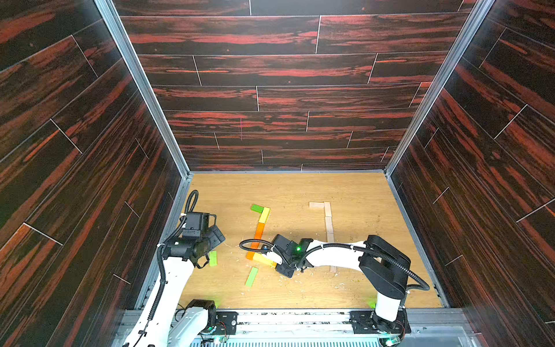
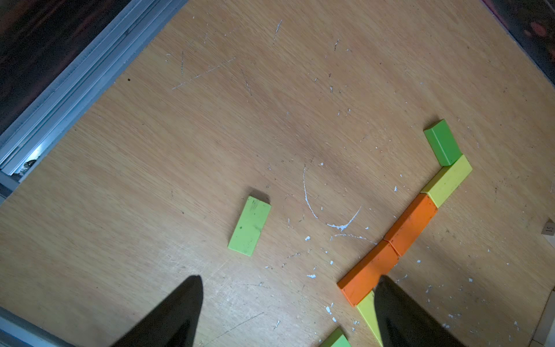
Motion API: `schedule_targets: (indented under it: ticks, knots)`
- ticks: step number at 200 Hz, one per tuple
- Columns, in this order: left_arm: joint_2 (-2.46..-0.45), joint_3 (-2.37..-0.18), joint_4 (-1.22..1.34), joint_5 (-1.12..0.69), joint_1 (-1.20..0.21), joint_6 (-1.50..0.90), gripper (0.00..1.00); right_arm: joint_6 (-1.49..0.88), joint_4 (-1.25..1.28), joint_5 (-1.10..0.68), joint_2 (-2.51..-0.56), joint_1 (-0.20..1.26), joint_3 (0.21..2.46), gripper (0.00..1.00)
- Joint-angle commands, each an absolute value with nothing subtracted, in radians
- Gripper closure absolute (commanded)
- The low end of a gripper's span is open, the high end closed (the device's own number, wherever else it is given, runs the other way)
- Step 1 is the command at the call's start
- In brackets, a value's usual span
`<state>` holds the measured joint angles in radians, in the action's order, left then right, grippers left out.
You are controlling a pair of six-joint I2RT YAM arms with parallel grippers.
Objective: Assemble a giraffe with building blocks
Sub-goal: Assemble the building block at the center of the board.
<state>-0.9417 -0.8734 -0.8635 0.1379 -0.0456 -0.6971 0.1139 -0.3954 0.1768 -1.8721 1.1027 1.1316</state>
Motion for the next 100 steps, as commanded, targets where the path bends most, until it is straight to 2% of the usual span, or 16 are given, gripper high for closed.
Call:
schedule_targets:
  ticks: [1,100]
  knots:
    - [-0.938,-0.899,-0.887,0.146,-0.042,-0.689,0.08,0.128,-0.474,0.202,-1.921,1.091,1.087,0.54]
    - [-1.015,-0.903,-0.921,0.272,-0.022,-0.639,0.01,0.073,-0.479,0.112,-1.753,1.077,1.075,0.46]
